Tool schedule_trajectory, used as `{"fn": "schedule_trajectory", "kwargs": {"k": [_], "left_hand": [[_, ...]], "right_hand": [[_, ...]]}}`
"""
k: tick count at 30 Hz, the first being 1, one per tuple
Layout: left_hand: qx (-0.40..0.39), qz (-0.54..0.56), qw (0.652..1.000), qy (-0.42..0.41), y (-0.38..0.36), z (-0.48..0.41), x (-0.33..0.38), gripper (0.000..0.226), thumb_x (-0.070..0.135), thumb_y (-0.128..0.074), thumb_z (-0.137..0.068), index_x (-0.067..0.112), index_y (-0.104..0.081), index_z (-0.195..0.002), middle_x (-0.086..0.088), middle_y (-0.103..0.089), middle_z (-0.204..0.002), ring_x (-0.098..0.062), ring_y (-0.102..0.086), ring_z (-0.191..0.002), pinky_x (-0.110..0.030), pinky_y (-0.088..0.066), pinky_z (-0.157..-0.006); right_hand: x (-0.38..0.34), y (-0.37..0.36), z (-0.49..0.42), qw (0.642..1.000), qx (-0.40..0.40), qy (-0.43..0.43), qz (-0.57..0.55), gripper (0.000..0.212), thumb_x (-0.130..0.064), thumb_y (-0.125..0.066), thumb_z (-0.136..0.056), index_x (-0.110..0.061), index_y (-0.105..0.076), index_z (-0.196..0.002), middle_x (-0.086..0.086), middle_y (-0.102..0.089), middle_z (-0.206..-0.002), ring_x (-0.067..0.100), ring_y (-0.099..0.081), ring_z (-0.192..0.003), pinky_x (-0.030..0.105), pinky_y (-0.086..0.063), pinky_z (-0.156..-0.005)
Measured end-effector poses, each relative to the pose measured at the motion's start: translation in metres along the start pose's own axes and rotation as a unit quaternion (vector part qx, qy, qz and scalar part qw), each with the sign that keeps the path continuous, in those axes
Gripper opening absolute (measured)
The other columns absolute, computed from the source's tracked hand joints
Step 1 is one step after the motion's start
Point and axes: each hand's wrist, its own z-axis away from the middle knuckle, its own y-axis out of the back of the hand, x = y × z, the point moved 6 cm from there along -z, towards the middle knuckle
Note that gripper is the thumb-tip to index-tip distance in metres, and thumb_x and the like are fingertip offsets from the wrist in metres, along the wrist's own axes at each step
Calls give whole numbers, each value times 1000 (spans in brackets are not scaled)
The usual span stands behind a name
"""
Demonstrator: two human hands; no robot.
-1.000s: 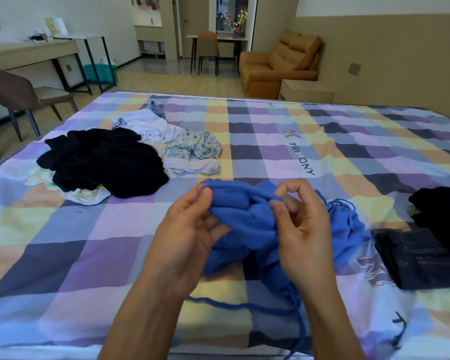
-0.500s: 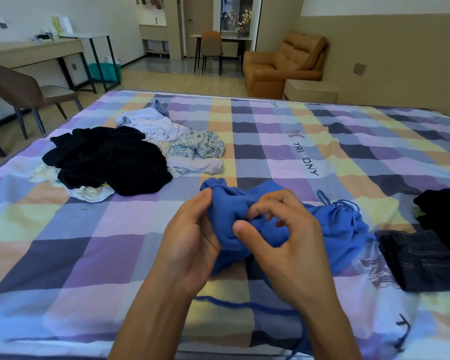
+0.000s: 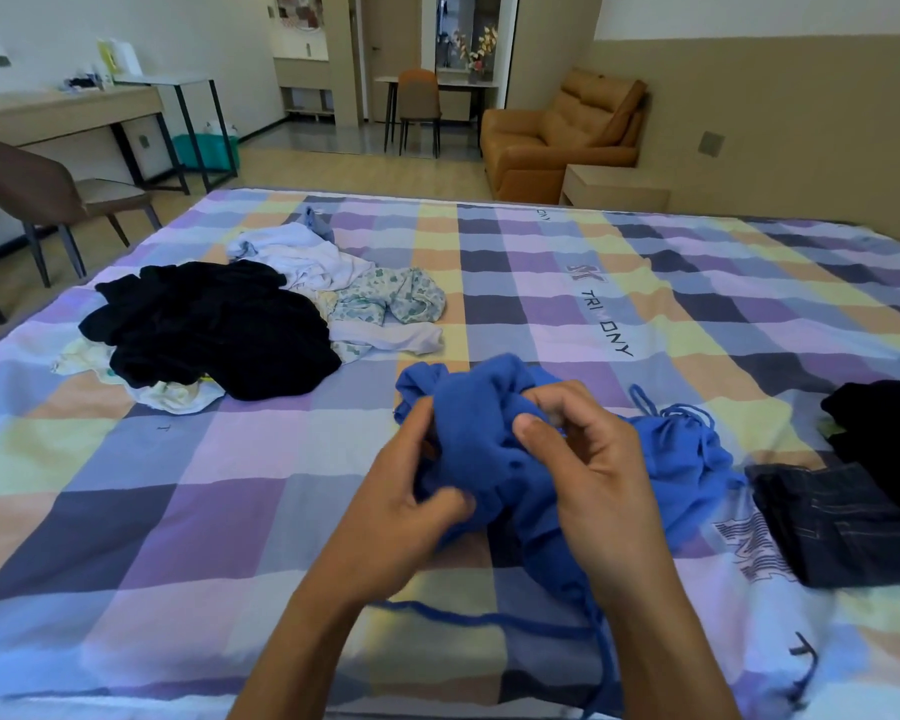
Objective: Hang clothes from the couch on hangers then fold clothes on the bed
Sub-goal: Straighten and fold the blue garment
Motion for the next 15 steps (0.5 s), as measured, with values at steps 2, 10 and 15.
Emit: {"fn": "schedule_trajectory", "kwargs": {"k": [2, 10, 15], "left_hand": [[-7, -57, 998, -8, -7, 1, -3, 53, -4, -60, -88, 24, -57, -133, 6, -70, -117, -18, -67, -108, -42, -57, -88], [141, -259, 943, 157, 53, -6, -53, 21, 10, -41, -58, 19, -54, -72, 4, -59, -65, -26, -57, -65, -44, -43, -56], [90, -332, 932, 116, 50, -5, -27, 34, 24, -55, -71, 31, -57, -104, 15, -50, -102, -14, -51, -96, -26, -36, -78]], "right_hand": [[1, -2, -1, 1000, -20, 4, -7, 9, -21, -62, -91, -15, -69, -89, -4, -58, -85, 10, -59, -76, 27, -47, -72], [-5, 38, -3, 964, 132, 22, -231, 16, -16, -56, -99, -22, -66, -90, -1, -61, -86, 13, -51, -81, 28, -40, -79], [7, 15, 3, 964, 90, -17, -248, 15, -30, -64, -91, -17, -60, -92, 3, -51, -77, 9, -44, -71, 19, -40, -66]]}}
